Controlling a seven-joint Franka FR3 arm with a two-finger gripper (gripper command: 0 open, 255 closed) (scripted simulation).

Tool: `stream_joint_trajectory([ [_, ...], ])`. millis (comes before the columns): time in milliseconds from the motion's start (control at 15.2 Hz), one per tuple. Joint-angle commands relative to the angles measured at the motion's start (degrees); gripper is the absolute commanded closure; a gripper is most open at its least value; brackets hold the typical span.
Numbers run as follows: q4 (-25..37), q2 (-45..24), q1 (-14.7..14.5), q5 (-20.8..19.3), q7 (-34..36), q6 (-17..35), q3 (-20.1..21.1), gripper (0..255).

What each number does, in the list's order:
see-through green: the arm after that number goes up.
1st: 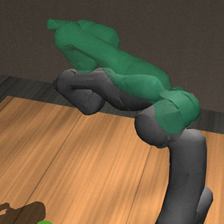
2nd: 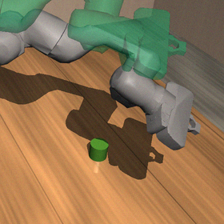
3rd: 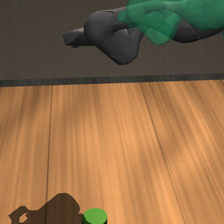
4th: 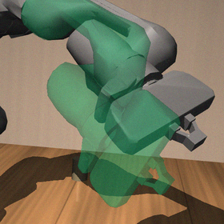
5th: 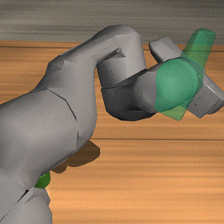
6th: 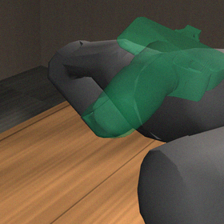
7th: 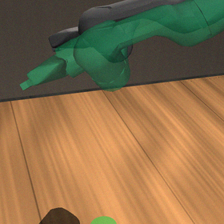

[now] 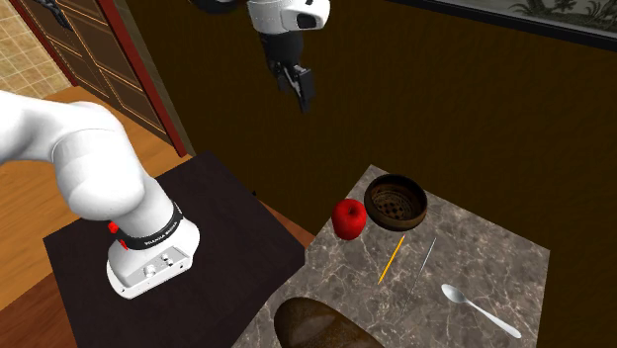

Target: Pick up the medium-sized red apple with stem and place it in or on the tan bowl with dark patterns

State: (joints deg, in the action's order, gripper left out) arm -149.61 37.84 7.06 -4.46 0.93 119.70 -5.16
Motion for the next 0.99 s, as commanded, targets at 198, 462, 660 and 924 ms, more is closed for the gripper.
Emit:
stream_joint_trajectory([
  [198,-3.0,-7.6,2.6,-1.3,0.2,11.2,-2.8,0],
  [462,-4.0,-14.9,4.3,-1.9,0.1,19.8,-5.1,0],
  [660,-4.0,-21.0,5.2,-1.6,-0.3,26.1,-7.0,0],
  [924,-2.9,-30.0,5.8,0.6,-1.9,34.2,-9.6,0],
])
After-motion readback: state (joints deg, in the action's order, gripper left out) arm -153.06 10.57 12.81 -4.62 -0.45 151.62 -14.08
